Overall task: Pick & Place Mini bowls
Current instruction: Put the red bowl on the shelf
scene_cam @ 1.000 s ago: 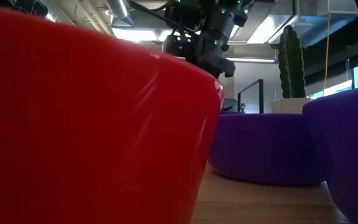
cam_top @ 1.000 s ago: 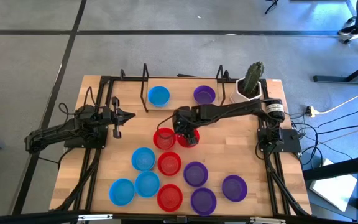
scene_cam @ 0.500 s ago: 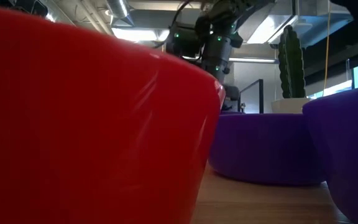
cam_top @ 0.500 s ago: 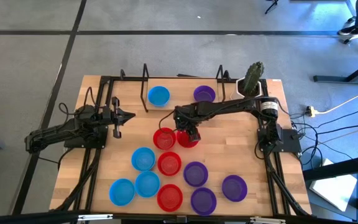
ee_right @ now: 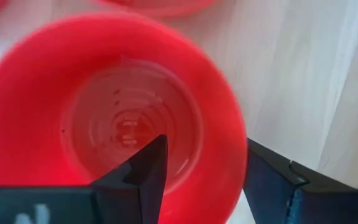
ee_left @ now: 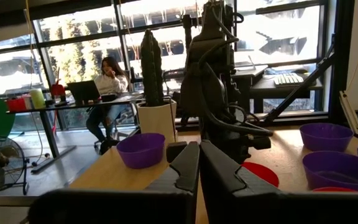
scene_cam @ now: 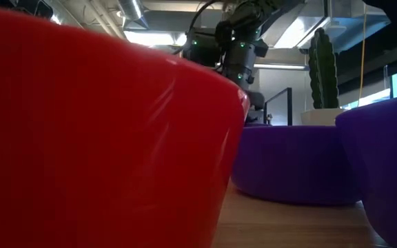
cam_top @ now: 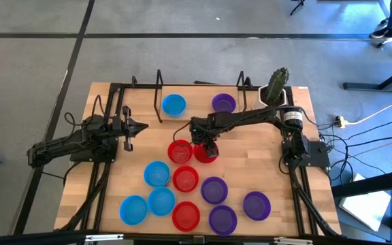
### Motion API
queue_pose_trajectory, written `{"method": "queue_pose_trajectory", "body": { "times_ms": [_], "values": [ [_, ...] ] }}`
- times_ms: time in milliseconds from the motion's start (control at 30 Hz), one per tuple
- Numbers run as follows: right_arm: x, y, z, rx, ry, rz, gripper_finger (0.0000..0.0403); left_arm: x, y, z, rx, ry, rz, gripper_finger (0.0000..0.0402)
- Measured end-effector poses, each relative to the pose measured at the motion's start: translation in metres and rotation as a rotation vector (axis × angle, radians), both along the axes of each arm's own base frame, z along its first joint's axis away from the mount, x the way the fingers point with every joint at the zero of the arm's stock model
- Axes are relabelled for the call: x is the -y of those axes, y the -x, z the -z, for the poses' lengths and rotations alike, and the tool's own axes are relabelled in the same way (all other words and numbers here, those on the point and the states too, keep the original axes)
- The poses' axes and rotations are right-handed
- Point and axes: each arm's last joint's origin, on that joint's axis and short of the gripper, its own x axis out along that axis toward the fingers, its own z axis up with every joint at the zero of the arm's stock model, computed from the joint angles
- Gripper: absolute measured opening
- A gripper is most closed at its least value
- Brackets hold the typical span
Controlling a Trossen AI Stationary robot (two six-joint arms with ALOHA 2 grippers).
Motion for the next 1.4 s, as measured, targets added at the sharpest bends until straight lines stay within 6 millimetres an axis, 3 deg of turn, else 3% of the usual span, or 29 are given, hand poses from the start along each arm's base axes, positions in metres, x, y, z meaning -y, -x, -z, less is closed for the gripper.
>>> {"method": "queue_pose_trajectory", "body": {
  "times_ms": [200, 433, 600, 733, 900, 1067, 1167, 1267, 1400],
  "values": [
    [0.0, -0.001, 0.004, -0.013, 0.002, -0.004, 0.0152, 0.0, 0.0, 0.001, -0.01, 0.003, 0.0, 0.0006],
    [0.001, 0.0, 0.002, -0.027, 0.015, 0.005, 0.0019, 0.0, 0.0, 0.001, -0.01, 0.003, 0.0, 0.001],
    [0.0, 0.0, -0.007, -0.038, 0.013, 0.011, 0.0015, 0.0, 0.0, 0.001, -0.011, 0.004, 0.0, 0.0008],
    [0.001, 0.0, -0.031, -0.033, 0.017, 0.016, 0.0007, 0.0, 0.0, 0.001, -0.011, 0.004, 0.0, 0.0006],
    [-0.007, 0.011, -0.077, 0.037, -0.046, 0.021, 0.0005, 0.0, 0.0, 0.001, -0.013, 0.004, 0.0, 0.001],
    [-0.017, 0.039, -0.129, 0.271, -0.166, -0.027, 0.0005, 0.0, 0.0, 0.001, -0.013, 0.004, 0.0, 0.0008],
    [-0.017, 0.066, -0.15, 0.428, -0.193, -0.005, 0.0005, 0.0, 0.0, 0.001, -0.013, 0.004, 0.0, 0.0006],
    [-0.02, 0.098, -0.153, 0.515, -0.194, 0.002, 0.0005, 0.0, 0.0, 0.001, -0.013, 0.004, 0.0, 0.0004],
    [-0.03, 0.144, -0.141, 0.646, -0.196, -0.002, 0.0005, 0.0, 0.0, 0.001, -0.013, 0.004, 0.0, 0.0004]
  ]
}}
